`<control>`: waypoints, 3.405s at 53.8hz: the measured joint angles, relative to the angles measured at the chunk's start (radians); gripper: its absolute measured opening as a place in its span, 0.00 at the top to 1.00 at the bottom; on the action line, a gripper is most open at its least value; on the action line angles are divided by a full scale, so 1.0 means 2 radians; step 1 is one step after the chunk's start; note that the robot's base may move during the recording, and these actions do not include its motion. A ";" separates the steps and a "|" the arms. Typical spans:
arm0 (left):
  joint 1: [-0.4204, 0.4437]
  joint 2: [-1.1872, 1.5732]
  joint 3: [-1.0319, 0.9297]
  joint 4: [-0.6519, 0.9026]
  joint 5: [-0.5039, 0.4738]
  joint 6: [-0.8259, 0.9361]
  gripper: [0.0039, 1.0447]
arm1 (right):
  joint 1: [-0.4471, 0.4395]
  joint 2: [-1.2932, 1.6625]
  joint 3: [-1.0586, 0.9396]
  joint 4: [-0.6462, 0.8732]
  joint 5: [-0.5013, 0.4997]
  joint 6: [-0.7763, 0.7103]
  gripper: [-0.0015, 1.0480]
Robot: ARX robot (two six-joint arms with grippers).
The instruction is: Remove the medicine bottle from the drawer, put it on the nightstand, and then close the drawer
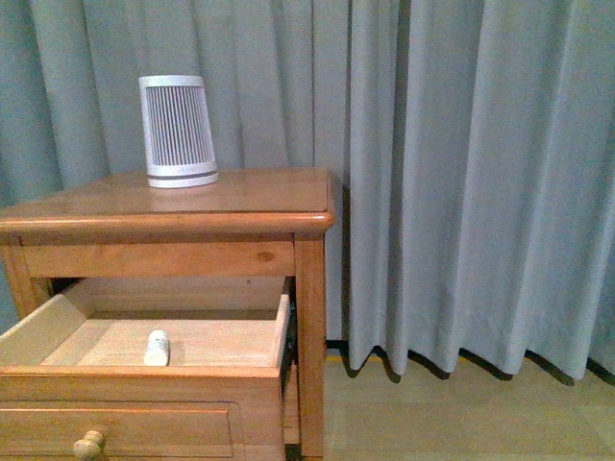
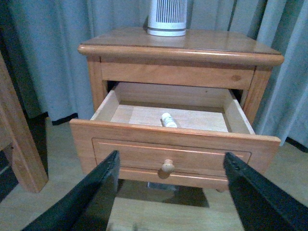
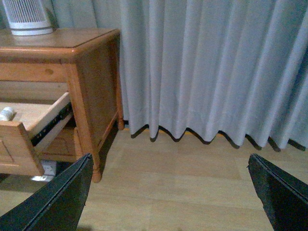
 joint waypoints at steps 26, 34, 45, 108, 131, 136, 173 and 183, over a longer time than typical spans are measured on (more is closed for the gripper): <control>0.084 -0.137 0.000 -0.148 0.081 0.003 0.97 | 0.000 0.000 0.000 0.000 0.000 0.000 0.07; 0.084 -0.153 0.000 -0.155 0.081 0.003 0.97 | 0.000 0.000 0.000 0.000 0.000 0.000 0.07; 0.084 -0.154 0.000 -0.155 0.081 0.003 0.97 | 0.000 0.000 0.000 0.000 0.000 0.000 0.07; 0.084 -0.157 0.000 -0.157 0.081 0.004 0.06 | 0.000 0.000 0.000 0.000 0.000 0.000 0.07; 0.084 -0.157 0.000 -0.158 0.080 0.004 0.06 | 0.006 0.373 0.159 0.154 0.043 0.042 0.07; 0.084 -0.157 0.000 -0.158 0.080 0.004 0.06 | 0.014 0.510 0.245 0.166 0.040 0.045 0.07; 0.084 -0.157 0.000 -0.158 0.080 0.004 0.06 | 0.114 1.028 0.584 0.130 0.067 0.077 0.07; 0.084 -0.157 0.000 -0.158 0.080 0.004 0.06 | 0.120 1.099 0.639 0.134 0.083 0.074 0.07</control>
